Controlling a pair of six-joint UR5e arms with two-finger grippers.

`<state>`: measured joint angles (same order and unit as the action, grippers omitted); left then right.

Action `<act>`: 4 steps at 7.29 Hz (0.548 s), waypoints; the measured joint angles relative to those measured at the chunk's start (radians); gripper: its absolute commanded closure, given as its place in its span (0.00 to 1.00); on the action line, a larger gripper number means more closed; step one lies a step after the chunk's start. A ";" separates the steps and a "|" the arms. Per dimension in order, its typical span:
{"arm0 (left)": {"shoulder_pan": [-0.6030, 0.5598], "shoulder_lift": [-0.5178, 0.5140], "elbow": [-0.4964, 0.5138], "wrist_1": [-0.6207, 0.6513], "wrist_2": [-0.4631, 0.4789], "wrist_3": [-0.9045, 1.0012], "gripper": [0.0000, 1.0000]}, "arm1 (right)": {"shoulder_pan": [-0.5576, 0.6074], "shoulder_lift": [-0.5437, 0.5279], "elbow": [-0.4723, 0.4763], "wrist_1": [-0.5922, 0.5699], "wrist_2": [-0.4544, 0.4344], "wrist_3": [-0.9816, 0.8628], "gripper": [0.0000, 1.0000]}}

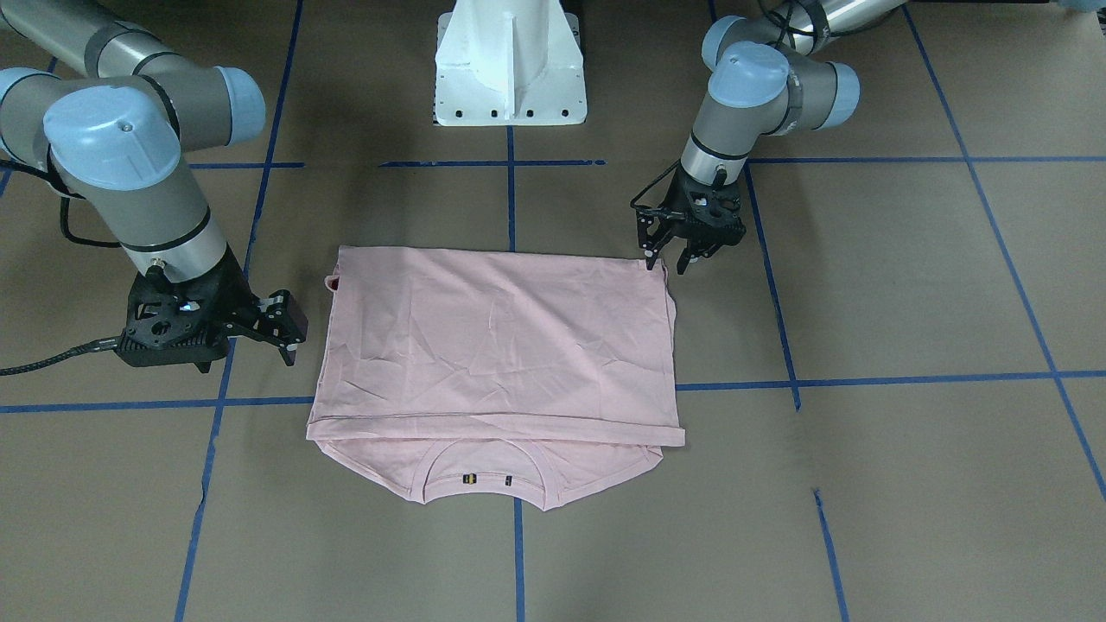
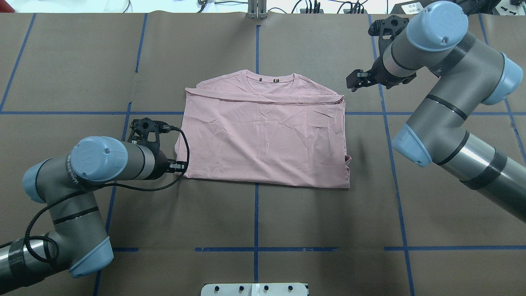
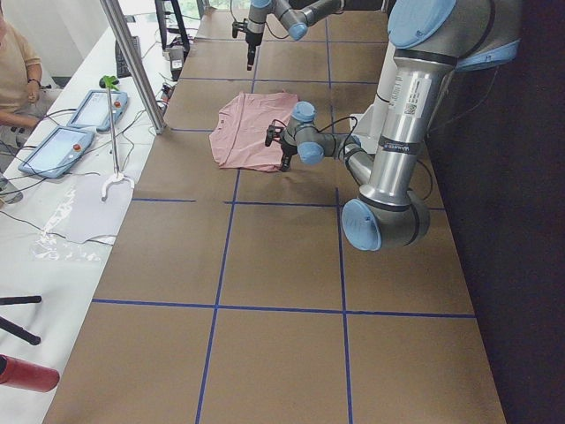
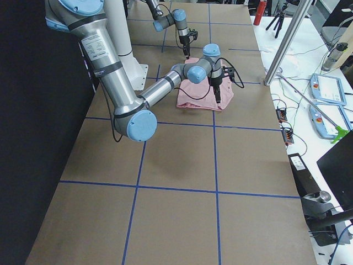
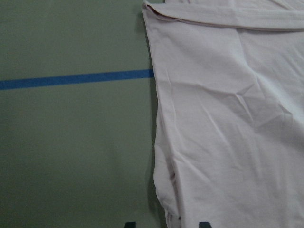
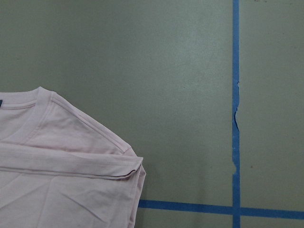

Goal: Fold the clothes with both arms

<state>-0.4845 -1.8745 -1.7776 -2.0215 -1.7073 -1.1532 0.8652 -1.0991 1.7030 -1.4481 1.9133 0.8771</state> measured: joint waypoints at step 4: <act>0.020 -0.008 0.021 0.000 0.000 -0.001 1.00 | 0.000 -0.002 0.000 -0.001 -0.005 0.000 0.00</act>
<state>-0.4647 -1.8827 -1.7568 -2.0218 -1.7071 -1.1537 0.8652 -1.1013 1.7025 -1.4496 1.9085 0.8774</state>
